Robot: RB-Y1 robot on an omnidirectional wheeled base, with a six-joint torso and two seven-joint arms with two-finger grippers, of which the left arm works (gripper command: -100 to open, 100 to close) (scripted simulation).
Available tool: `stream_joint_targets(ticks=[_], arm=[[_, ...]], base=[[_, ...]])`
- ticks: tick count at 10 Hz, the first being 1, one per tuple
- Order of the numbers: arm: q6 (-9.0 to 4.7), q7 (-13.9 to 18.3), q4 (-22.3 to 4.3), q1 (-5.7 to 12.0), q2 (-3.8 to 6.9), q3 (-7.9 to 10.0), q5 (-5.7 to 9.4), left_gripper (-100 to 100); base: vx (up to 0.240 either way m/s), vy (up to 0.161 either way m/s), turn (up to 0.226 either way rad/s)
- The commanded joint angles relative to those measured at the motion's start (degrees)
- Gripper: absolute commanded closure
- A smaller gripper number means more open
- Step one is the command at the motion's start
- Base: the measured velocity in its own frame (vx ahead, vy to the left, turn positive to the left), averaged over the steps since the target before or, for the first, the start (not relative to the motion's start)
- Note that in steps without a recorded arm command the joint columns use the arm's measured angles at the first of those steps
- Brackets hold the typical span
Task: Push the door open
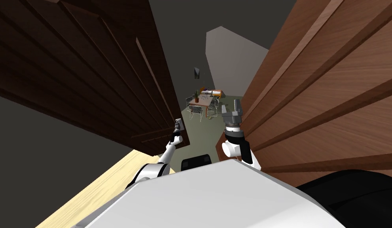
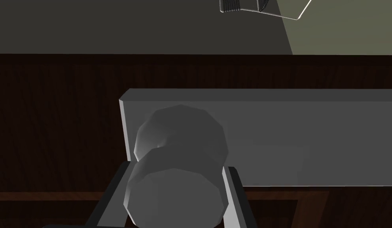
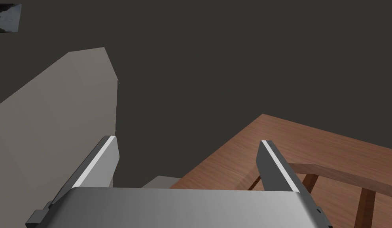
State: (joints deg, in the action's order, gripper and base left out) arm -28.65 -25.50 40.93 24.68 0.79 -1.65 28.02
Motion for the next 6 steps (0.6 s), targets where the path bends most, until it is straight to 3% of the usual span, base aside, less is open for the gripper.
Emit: stream_joint_targets(ticks=[1, 5, 6], arm=[[-0.84, -2.2, 0.8, -0.06, 0.86, 1.15, 1.98, 100], [-2.79, -6.0, -0.6, 1.0, 0.78, 2.61, 6.28, 100], [-2.79, -6.0, -0.6, 1.0, 0.78, 2.61, 6.28, 100]], base=[[0.12, -0.005, -0.071], [0.101, -0.021, -0.029], [0.06, -0.01, -0.019]])
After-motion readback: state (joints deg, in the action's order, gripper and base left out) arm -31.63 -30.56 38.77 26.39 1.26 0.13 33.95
